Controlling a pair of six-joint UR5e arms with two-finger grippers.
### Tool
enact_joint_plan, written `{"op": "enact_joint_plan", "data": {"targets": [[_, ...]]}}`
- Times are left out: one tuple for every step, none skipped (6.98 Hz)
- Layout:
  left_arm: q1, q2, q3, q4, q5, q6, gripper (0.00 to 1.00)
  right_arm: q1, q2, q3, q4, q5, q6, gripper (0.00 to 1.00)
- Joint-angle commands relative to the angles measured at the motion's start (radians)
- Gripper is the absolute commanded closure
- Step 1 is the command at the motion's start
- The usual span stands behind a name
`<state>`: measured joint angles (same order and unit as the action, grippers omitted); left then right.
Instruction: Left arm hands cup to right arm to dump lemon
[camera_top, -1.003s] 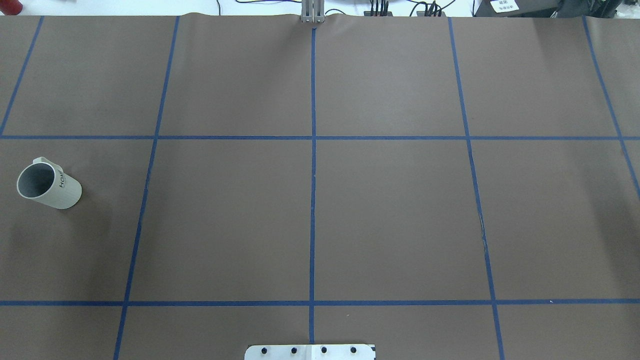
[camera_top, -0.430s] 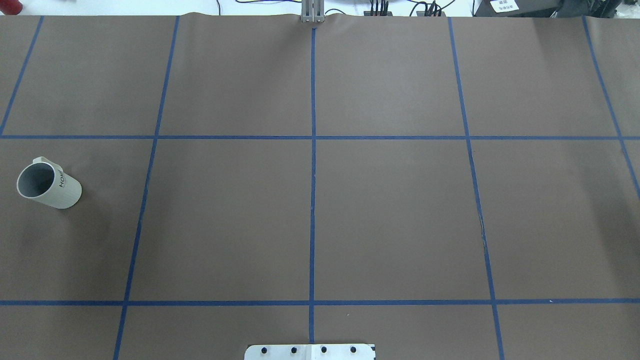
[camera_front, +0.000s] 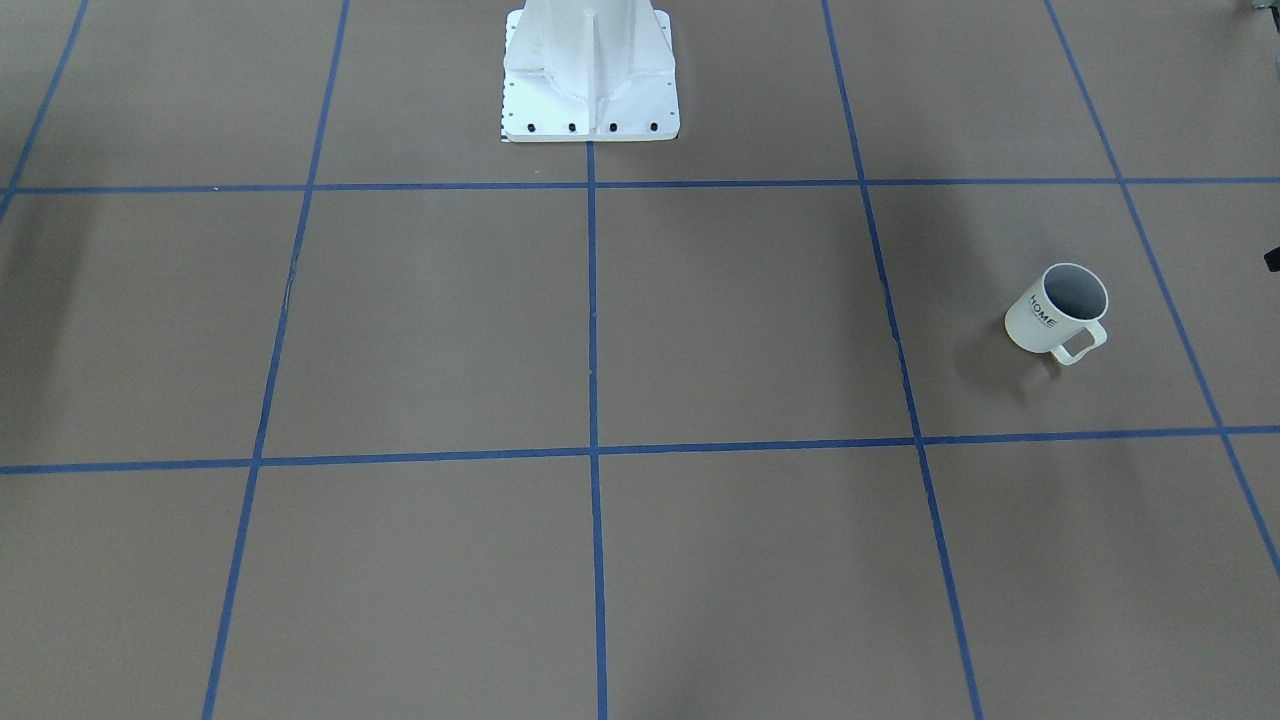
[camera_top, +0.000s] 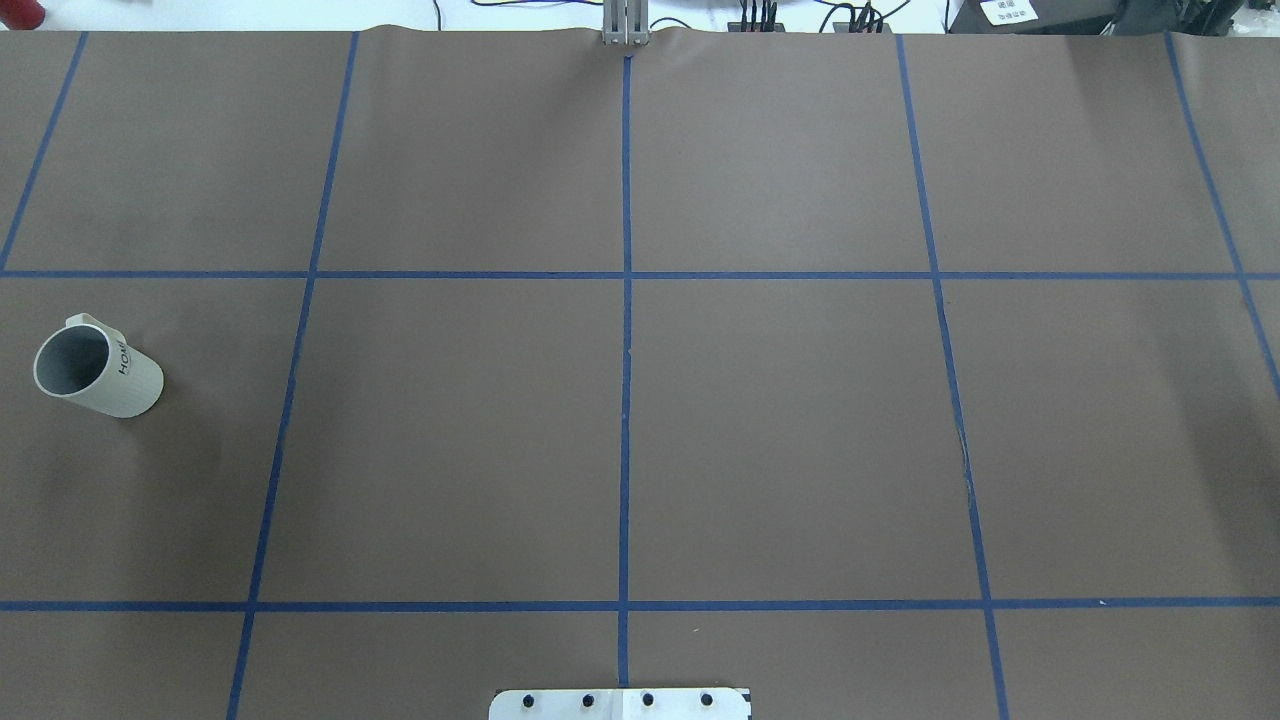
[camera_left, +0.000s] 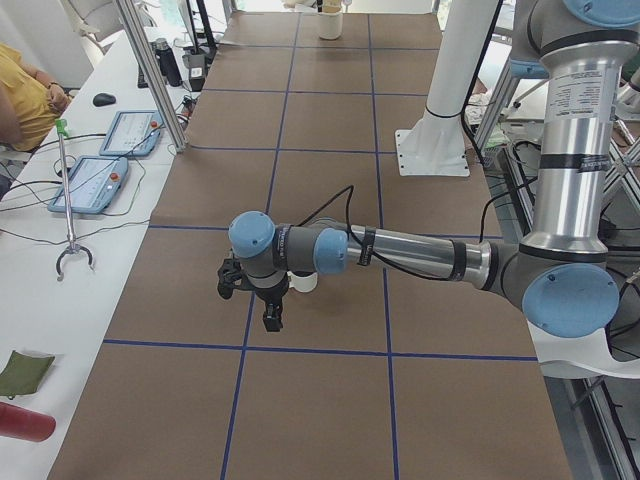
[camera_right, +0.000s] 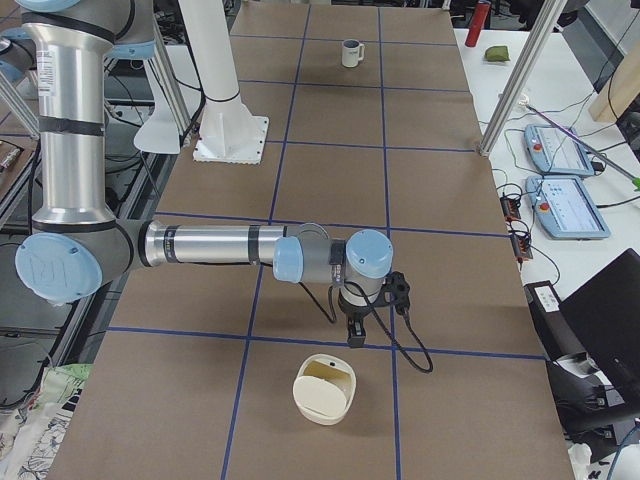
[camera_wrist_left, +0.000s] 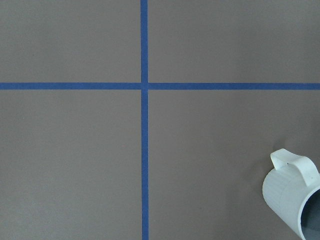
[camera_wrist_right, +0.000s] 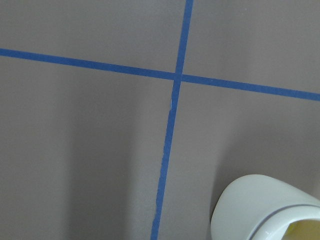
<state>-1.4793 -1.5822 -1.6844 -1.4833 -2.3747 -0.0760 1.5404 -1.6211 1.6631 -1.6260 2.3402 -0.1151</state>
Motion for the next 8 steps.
{"op": "enact_joint_plan", "data": {"targets": [[-0.001,-0.002,-0.004,-0.021,0.128,0.043,0.00,0.000,0.004,0.001,0.000,0.001,0.000,0.00],[-0.001,-0.004,0.000,-0.018,0.127,0.074,0.00,0.000,0.004,0.003,0.000,0.001,0.000,0.00],[-0.003,-0.007,-0.007,-0.011,0.123,0.075,0.00,0.000,0.004,0.007,0.000,-0.001,0.000,0.00],[-0.004,-0.002,0.000,-0.008,0.121,0.075,0.00,0.000,0.003,0.015,-0.001,0.007,0.000,0.00],[-0.004,0.004,0.005,-0.012,0.123,0.067,0.00,0.000,0.004,0.020,-0.002,-0.002,0.000,0.00],[-0.004,0.002,-0.001,-0.011,0.123,0.067,0.00,0.000,0.013,0.023,-0.003,-0.001,0.000,0.00],[-0.004,-0.002,0.005,-0.011,0.121,0.067,0.00,0.000,0.017,0.026,-0.002,-0.001,0.000,0.00],[-0.004,-0.001,-0.006,-0.012,0.123,0.065,0.00,0.000,0.015,0.026,-0.003,0.008,0.000,0.00]]}}
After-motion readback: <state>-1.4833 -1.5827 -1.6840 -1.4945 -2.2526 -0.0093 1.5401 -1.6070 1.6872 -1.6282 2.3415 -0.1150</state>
